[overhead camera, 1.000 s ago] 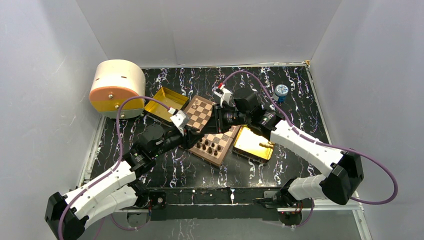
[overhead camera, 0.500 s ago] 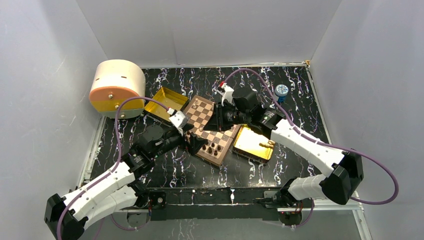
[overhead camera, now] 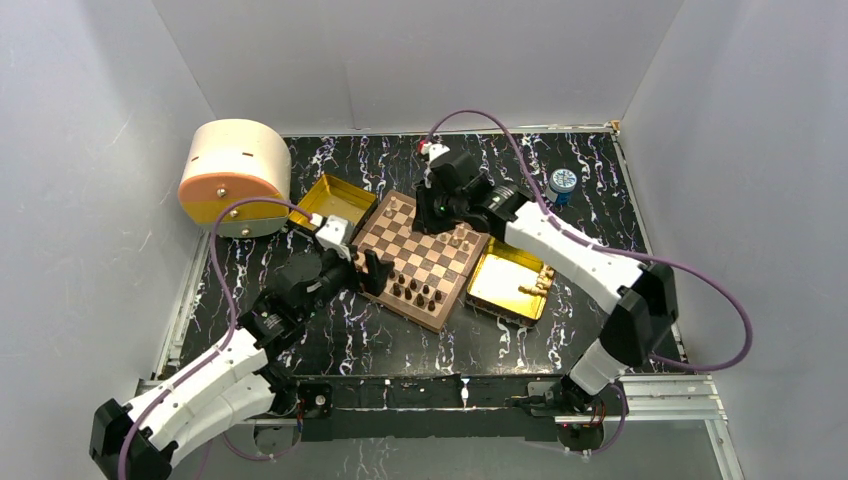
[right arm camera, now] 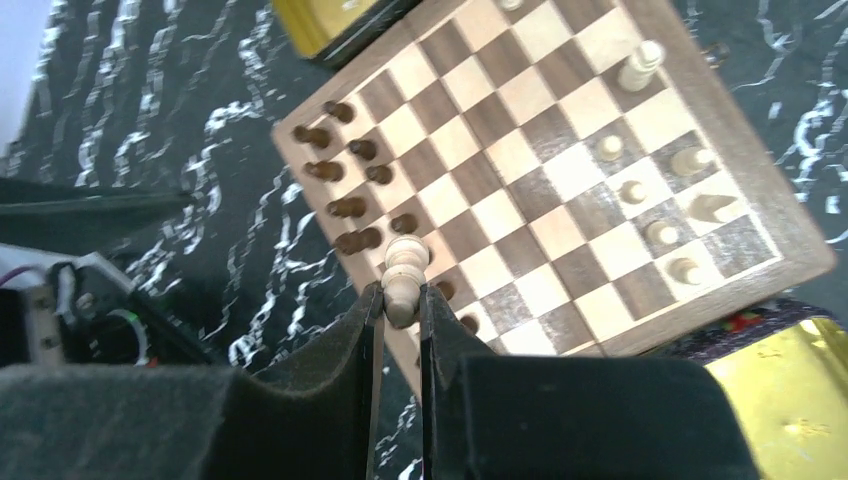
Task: Set up the chess pieces on the board
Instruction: Place the chess piece on the chessboard.
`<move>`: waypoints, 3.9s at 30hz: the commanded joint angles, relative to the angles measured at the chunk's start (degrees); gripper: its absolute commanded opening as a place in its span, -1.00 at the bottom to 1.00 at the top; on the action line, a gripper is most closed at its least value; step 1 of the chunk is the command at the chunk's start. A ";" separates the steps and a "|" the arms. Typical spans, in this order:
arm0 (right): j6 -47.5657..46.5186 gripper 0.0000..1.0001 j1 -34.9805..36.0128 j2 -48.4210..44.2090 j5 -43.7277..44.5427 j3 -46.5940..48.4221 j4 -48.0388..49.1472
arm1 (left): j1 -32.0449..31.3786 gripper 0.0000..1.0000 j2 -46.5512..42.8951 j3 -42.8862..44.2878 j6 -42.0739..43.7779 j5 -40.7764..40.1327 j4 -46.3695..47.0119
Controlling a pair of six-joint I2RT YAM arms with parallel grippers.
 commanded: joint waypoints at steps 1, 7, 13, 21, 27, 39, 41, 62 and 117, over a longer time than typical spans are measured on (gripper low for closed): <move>-3.84 -0.69 -0.15 5.46 8.52 8.34 -4.79 | 4.44 0.92 -1.69 1.10 -2.48 -4.06 -2.39; -5.69 -0.67 -0.47 17.65 11.95 20.50 -10.64 | 5.72 0.90 -5.39 3.12 5.76 -6.82 -9.91; -4.62 -0.67 -0.88 26.91 15.64 27.71 -11.87 | 5.64 0.88 -13.85 1.94 10.58 -12.51 -14.97; -3.73 -0.64 -0.95 37.17 20.88 37.15 -16.25 | 5.64 0.88 -19.26 0.46 12.98 -12.65 -14.98; -3.79 -0.59 -1.69 41.50 21.67 41.46 -17.89 | 5.64 0.87 -17.52 1.77 13.32 -10.68 -17.27; -4.13 -0.55 -3.36 44.29 20.50 42.91 -16.71 | 5.64 0.87 -19.55 1.58 14.82 -9.47 -17.11; -4.47 -0.55 -3.56 44.67 19.68 43.03 -16.19 | 5.64 0.87 -19.50 1.49 14.89 -9.09 -16.91; -5.24 -0.51 -4.84 47.43 17.25 44.62 -15.45 | 5.64 0.87 -19.05 1.59 15.76 -8.24 -16.80; -4.80 -0.41 -5.98 48.98 15.38 45.96 -14.15 | 5.64 0.87 -19.05 1.68 16.84 -7.37 -16.71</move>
